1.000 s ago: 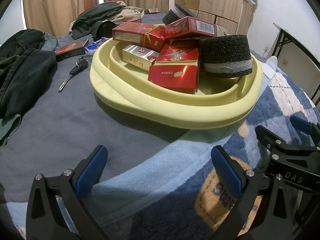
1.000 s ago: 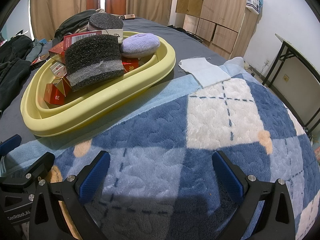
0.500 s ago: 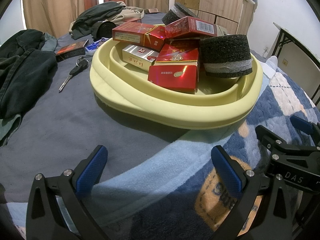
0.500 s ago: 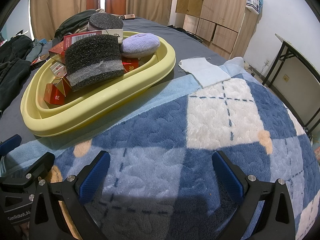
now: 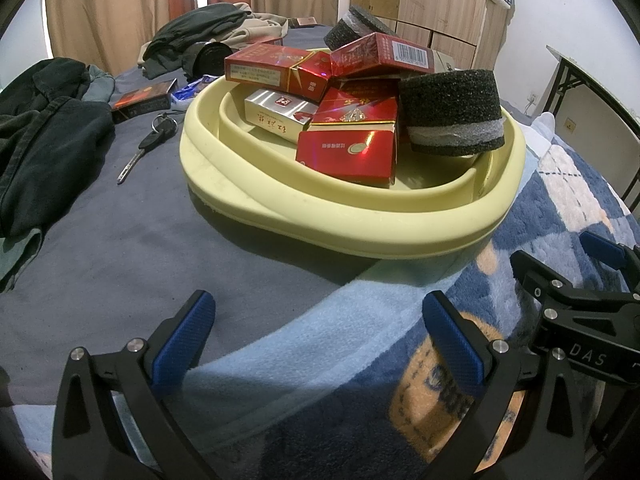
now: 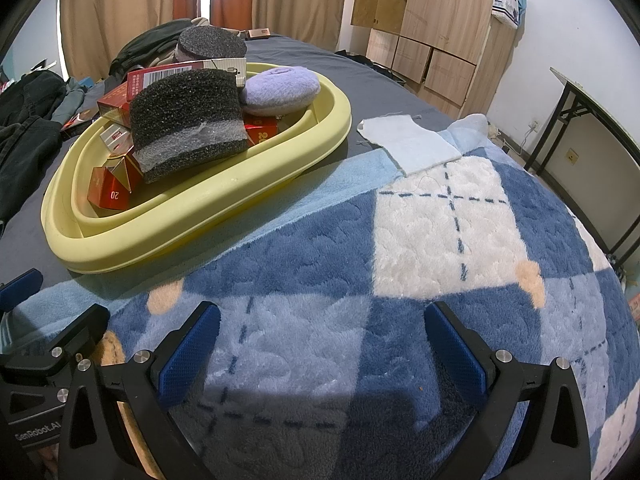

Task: Organize rigid objects

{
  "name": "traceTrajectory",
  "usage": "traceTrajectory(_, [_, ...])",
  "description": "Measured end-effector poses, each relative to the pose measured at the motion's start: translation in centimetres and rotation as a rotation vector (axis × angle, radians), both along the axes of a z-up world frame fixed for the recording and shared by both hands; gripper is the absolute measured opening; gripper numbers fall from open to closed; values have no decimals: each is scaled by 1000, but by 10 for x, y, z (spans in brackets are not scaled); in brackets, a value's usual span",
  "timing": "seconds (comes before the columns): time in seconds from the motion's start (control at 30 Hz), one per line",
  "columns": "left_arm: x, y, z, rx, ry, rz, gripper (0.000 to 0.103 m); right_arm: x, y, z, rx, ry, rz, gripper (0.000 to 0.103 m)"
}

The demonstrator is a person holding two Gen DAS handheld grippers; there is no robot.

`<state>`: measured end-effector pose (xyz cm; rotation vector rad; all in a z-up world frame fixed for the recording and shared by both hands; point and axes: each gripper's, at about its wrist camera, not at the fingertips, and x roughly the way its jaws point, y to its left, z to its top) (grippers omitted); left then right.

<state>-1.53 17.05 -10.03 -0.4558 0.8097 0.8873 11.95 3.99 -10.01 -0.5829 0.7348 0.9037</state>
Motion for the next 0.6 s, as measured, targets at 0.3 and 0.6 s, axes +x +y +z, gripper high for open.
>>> traceTrajectory(0.3, [1,-1,0,-2,-2,0,103,1,0,0,0,0,0,103])
traceTrajectory(0.6, [1,-1,0,-3,-5,-1,103,0,0,0,0,0,0,103])
